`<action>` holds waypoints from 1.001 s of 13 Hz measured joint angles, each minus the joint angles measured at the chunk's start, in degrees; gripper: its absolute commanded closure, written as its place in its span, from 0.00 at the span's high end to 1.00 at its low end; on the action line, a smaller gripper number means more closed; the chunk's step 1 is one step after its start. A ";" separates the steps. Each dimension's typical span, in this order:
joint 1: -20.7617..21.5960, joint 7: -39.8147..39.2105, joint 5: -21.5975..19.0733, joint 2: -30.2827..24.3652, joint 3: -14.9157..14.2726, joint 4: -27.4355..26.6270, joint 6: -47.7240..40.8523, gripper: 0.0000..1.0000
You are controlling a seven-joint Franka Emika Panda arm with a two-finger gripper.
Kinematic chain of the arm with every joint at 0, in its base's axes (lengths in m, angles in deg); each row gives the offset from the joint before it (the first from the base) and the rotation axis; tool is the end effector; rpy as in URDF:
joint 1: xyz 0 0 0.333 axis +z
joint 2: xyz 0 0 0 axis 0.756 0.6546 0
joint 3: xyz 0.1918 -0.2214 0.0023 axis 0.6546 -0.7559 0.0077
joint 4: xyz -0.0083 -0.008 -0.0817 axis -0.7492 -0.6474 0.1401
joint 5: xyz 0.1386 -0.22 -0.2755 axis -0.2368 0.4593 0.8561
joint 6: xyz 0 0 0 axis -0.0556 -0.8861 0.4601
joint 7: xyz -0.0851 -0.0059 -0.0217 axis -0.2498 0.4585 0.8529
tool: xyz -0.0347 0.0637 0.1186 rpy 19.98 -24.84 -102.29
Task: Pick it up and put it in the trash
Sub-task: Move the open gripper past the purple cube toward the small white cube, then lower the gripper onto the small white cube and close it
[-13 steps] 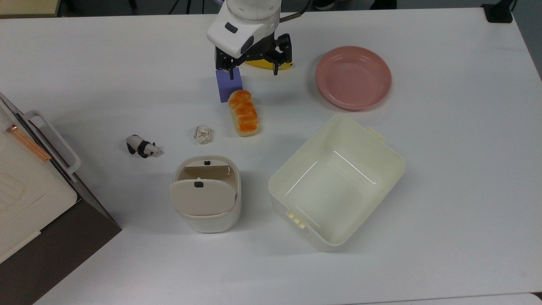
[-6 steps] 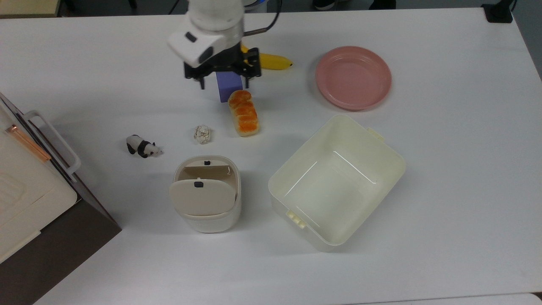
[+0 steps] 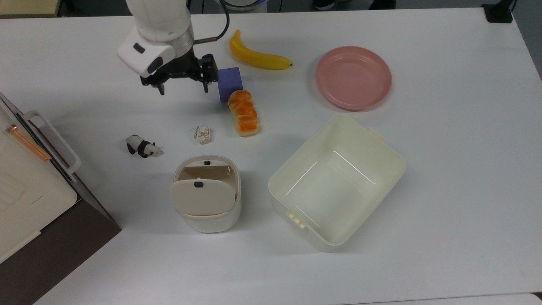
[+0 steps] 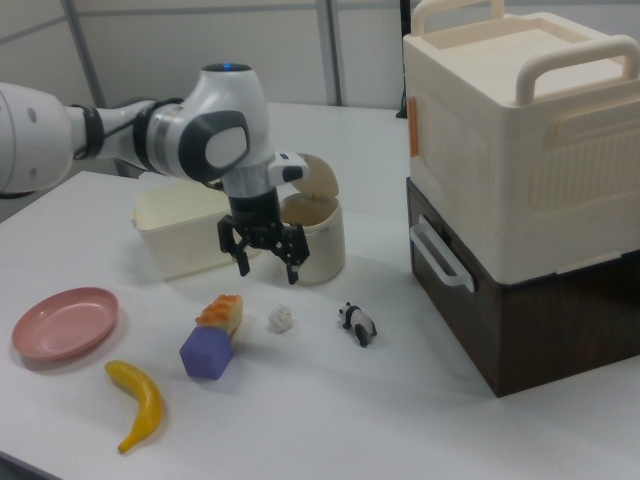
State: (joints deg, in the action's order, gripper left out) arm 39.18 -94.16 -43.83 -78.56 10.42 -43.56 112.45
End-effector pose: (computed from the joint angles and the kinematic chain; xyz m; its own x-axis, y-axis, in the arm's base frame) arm 0.5852 -0.0839 0.3830 0.9936 0.1060 -0.0377 0.1075 -0.9935 0.0380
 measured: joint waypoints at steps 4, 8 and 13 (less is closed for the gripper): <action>-0.42 -0.20 0.20 4.31 0.01 -0.18 4.68 1.00; -0.51 -0.20 0.21 9.05 0.01 -0.35 8.57 1.00; -0.36 2.42 0.21 12.01 0.52 -0.41 11.95 1.00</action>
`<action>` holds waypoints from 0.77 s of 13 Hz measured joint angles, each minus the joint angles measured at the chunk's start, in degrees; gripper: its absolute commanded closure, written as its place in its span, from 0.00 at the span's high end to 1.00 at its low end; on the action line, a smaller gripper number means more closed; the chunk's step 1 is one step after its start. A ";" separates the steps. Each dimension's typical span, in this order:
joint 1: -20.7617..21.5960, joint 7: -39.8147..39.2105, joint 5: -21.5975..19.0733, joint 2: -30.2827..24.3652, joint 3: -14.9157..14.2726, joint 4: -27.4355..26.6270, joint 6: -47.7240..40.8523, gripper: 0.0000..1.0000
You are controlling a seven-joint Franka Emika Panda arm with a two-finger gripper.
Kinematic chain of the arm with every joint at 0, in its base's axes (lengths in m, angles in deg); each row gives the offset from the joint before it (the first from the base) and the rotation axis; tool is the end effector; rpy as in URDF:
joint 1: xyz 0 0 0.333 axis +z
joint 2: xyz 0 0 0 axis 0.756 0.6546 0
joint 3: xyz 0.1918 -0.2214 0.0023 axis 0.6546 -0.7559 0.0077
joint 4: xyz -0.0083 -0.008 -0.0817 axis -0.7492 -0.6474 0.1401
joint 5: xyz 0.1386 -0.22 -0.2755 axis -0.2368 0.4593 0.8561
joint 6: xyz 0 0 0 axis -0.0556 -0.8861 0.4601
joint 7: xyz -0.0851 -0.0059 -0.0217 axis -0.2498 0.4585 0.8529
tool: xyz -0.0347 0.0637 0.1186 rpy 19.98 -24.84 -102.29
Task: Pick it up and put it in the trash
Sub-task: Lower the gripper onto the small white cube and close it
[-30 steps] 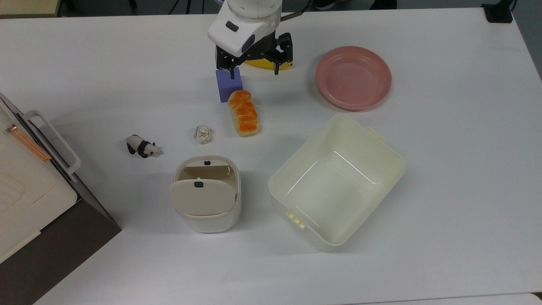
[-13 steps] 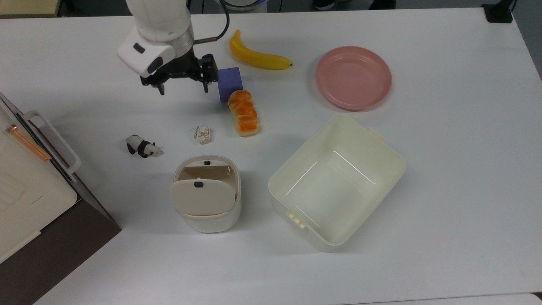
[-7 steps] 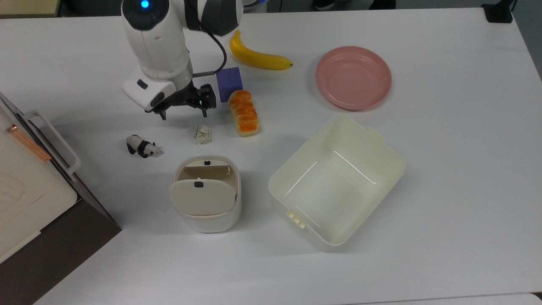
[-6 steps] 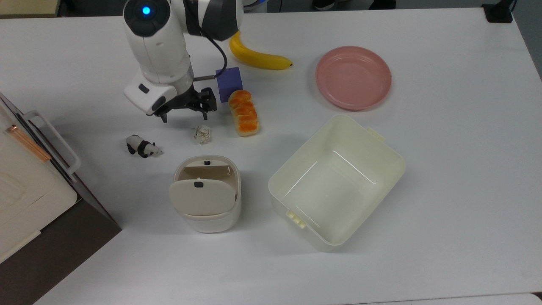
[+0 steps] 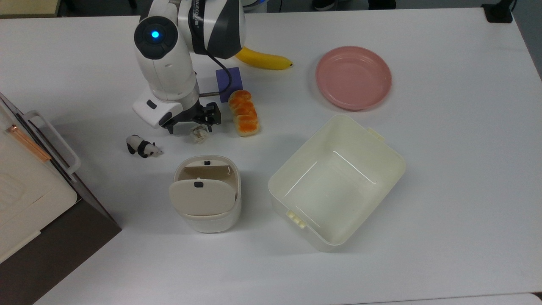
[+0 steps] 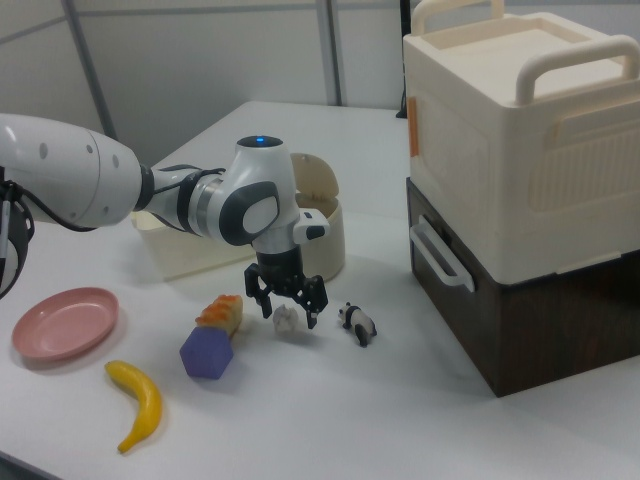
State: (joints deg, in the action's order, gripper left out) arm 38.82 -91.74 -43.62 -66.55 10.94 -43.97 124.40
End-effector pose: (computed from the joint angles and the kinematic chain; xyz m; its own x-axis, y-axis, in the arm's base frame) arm 0.6118 -0.0846 0.2703 0.9962 0.0769 -0.0410 0.0779 -0.9967 0.0231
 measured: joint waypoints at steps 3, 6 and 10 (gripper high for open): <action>0.88 1.53 0.00 0.37 0.27 0.00 0.33 0.84; 2.19 2.90 0.00 0.36 0.31 0.04 0.33 0.43; 2.35 3.07 2.82 0.36 0.25 0.05 0.33 0.26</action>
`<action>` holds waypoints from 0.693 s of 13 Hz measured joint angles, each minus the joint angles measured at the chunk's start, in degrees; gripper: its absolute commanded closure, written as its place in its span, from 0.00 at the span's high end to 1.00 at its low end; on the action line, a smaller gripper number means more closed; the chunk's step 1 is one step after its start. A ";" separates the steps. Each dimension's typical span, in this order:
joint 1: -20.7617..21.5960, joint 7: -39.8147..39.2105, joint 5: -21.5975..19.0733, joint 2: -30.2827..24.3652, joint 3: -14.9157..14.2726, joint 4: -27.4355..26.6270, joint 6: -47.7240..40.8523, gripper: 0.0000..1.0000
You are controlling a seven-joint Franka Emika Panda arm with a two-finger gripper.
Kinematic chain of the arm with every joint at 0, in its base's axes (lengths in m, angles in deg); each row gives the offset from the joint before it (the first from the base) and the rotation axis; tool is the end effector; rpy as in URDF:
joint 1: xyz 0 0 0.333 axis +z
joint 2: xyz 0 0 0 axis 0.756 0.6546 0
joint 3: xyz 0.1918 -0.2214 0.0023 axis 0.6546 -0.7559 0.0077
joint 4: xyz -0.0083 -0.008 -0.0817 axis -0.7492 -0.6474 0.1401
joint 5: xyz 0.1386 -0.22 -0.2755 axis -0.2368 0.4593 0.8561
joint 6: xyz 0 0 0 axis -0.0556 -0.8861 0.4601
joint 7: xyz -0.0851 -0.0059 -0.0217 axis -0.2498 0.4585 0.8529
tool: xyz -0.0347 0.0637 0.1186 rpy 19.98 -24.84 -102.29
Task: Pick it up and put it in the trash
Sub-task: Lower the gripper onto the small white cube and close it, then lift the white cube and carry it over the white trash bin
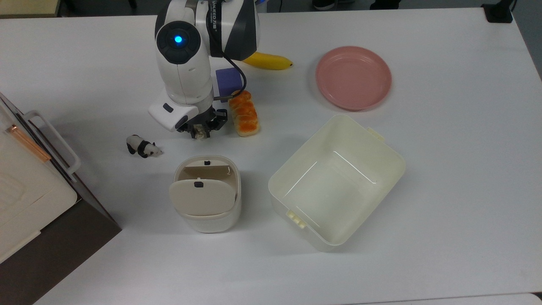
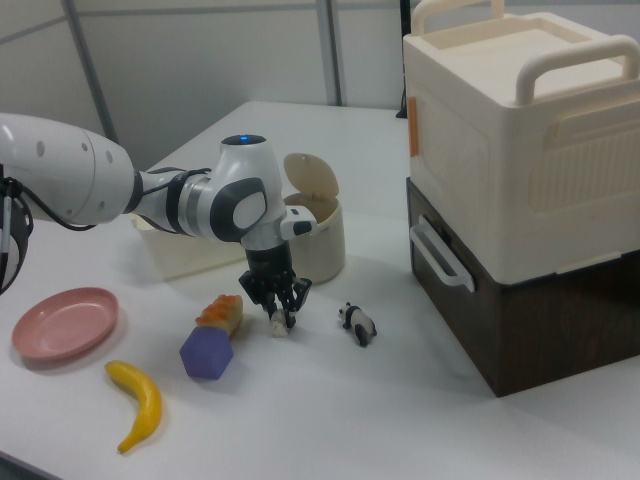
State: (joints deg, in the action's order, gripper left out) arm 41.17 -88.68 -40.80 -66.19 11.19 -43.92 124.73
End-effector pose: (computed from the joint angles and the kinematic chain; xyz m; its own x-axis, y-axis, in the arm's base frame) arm 0.6156 -0.0599 0.2674 0.9943 0.0970 -0.0449 0.0996 -0.9931 0.0616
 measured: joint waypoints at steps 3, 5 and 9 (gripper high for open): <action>-0.11 0.04 0.30 -0.10 -0.30 0.50 0.00 0.27; -0.13 0.14 0.30 -0.39 -0.33 2.12 0.01 0.27; 0.02 0.26 0.30 -1.90 -0.14 9.83 -1.28 0.27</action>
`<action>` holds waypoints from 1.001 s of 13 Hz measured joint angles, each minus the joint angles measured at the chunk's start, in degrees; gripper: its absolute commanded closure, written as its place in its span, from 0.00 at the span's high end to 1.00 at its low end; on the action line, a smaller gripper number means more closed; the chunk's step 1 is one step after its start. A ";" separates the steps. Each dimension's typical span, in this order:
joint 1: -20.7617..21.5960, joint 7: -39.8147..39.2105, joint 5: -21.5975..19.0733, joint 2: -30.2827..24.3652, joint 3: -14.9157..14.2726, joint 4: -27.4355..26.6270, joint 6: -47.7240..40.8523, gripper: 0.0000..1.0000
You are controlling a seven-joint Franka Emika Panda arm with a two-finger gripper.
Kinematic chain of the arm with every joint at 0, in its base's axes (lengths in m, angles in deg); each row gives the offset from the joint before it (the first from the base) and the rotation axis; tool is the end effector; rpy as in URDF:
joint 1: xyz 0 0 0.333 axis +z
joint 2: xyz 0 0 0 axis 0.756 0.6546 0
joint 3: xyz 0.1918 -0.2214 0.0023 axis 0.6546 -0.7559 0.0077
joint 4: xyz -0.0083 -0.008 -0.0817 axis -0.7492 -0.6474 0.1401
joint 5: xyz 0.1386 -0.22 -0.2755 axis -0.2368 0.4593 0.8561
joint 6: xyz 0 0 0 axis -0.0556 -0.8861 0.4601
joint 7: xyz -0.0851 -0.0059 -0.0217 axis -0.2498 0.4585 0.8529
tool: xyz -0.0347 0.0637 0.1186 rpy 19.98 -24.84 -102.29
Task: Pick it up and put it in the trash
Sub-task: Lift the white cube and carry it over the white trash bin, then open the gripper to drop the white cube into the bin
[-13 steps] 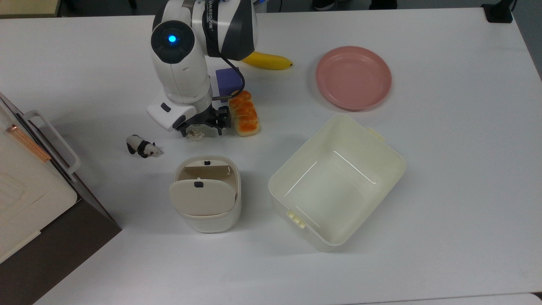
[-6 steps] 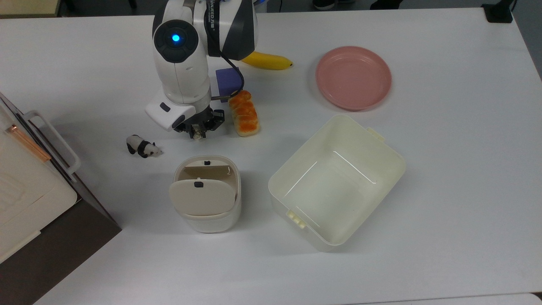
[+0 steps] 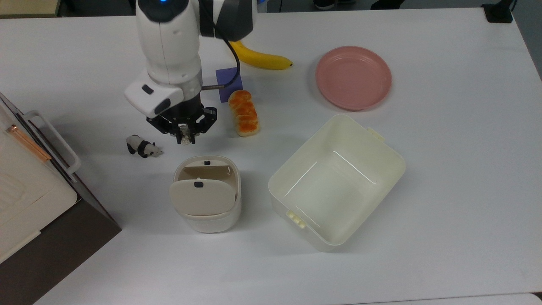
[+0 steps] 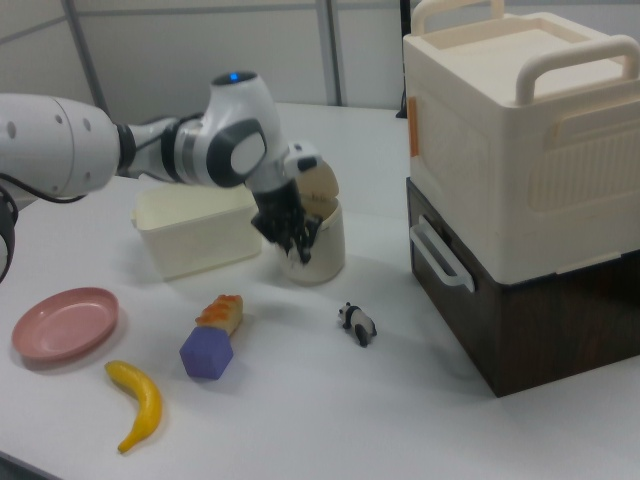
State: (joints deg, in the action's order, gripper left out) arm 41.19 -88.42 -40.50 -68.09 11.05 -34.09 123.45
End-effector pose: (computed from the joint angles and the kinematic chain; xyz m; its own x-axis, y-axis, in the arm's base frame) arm 0.6569 -0.0671 0.3643 0.9871 0.0892 0.1330 0.0759 -0.9919 0.1018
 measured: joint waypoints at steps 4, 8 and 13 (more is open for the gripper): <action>0.40 0.04 0.00 -0.46 0.20 6.29 -0.04 0.27; 3.03 0.73 -0.01 -0.18 0.30 8.38 5.65 0.37; 3.24 0.77 -0.01 2.91 0.30 8.35 14.22 0.72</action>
State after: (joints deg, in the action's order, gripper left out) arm 44.43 -87.65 -40.51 -65.19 11.35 -25.74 137.67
